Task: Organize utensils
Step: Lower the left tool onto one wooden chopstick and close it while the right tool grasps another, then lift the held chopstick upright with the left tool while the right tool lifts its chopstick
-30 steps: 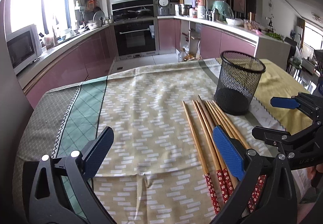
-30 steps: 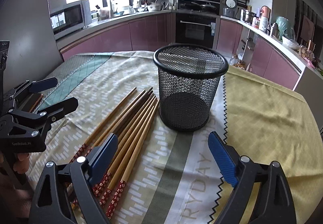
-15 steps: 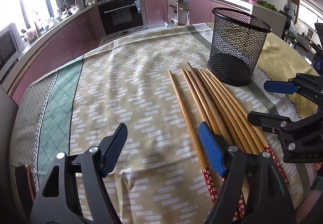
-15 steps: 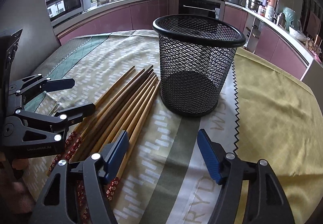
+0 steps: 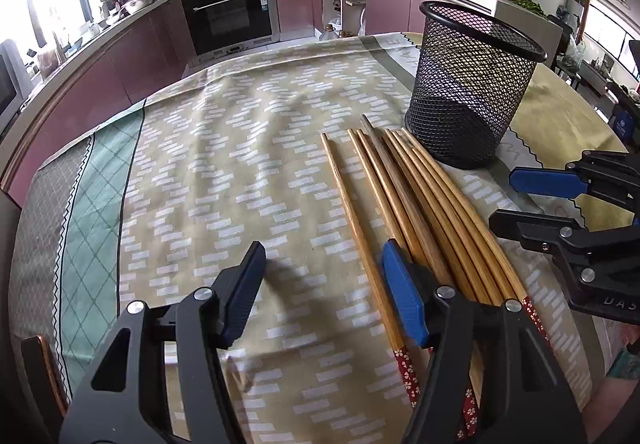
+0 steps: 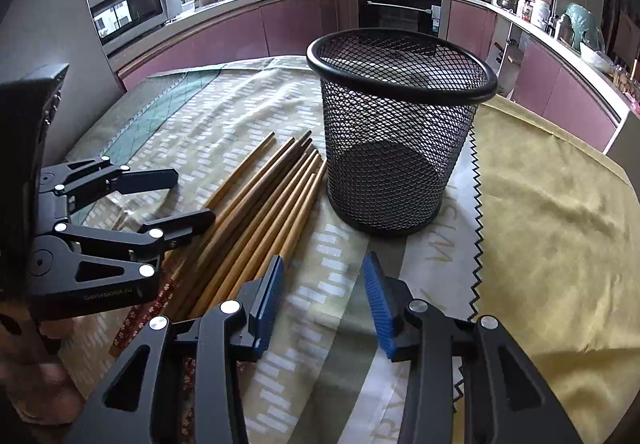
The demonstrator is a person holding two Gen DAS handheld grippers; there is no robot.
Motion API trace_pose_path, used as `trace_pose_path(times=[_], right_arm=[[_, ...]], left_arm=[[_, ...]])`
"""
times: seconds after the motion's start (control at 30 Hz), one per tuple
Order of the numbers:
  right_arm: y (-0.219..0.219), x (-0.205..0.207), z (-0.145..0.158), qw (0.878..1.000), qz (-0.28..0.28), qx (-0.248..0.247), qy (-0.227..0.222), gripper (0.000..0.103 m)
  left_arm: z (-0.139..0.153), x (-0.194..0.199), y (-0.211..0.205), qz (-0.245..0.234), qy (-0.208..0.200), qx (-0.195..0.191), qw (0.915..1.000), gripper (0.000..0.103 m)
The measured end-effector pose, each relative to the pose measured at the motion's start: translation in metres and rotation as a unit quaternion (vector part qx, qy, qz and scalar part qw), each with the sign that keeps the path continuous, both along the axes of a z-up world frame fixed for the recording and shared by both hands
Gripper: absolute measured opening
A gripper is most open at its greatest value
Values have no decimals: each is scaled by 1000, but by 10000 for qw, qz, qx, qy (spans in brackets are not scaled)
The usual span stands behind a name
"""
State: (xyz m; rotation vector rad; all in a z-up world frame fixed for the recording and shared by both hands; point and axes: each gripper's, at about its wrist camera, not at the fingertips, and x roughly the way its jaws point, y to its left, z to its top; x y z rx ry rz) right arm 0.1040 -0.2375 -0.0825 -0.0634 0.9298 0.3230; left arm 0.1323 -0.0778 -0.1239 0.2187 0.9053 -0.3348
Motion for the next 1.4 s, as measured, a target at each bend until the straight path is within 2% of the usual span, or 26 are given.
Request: trace_pose_path(times=[0.17, 0.43, 0.53, 0.6, 0.67, 0.83, 1.0, 1.2, 1.4], right_arm=[[7, 1, -3, 9999, 73, -60, 94, 40], [14, 7, -8, 9993, 35, -324, 177, 34], [17, 12, -8, 9994, 83, -294, 168, 24], [15, 15, -8, 9997, 41, -147, 206, 8], [13, 16, -8, 9997, 12, -20, 234, 6], [6, 10, -6, 9996, -5, 212, 180, 6], [1, 2, 7, 9993, 131, 337, 11, 5], [-11, -11, 35, 9960, 309, 748, -382, 6], [-26, -19, 64, 9895, 334, 1124, -851, 6]], left_arm=[[1, -1, 2, -16, 1, -31, 10000, 59], [3, 2, 0, -113, 62, -96, 9999, 43], [4, 6, -2, -98, 118, -155, 9998, 32], [4, 8, -3, -73, 165, -222, 9996, 20], [5, 10, -2, -28, 215, -300, 9993, 13], [7, 10, 2, 76, 291, -517, 9982, 8], [22, 1, 9, 45, 112, -640, 9979, 8], [59, -14, 23, -74, -119, -1019, 9947, 8], [108, -29, 31, -259, -540, -1444, 9877, 8]])
